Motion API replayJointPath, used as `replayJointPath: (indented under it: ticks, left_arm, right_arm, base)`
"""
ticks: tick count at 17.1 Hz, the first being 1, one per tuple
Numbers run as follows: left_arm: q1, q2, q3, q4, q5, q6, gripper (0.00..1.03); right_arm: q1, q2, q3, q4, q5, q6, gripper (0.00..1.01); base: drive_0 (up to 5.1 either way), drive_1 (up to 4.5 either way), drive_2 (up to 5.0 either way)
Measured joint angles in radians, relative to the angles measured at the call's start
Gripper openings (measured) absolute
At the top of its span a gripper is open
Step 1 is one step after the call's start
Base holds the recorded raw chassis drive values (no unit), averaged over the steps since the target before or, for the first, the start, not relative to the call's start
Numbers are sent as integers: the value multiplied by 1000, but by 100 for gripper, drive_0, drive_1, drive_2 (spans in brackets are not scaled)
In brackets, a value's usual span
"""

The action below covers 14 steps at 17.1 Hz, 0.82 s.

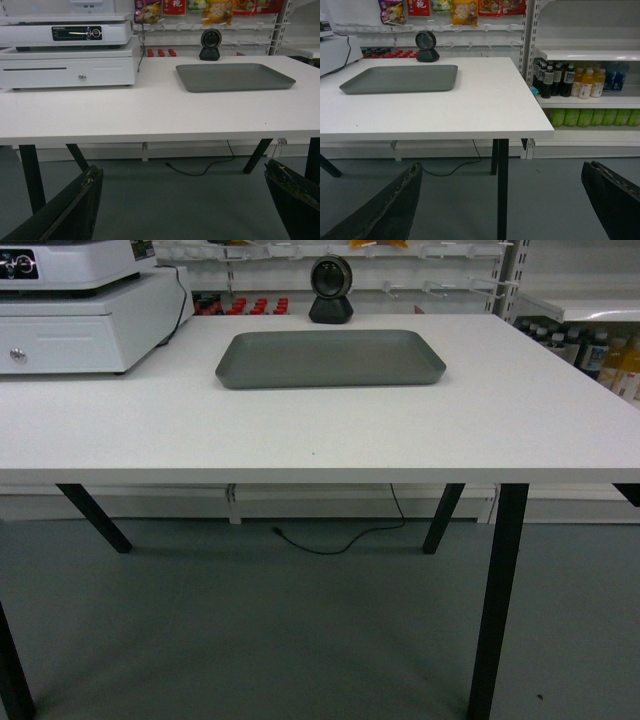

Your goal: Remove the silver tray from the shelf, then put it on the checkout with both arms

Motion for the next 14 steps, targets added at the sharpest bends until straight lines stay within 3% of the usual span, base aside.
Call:
replayJointPath:
  ticks: [14]
  left_arm:
    - [0,0,0,0,0,1,98]
  right_arm:
    - [0,0,0,0,1,0,98]
  base:
    - [0,0,0]
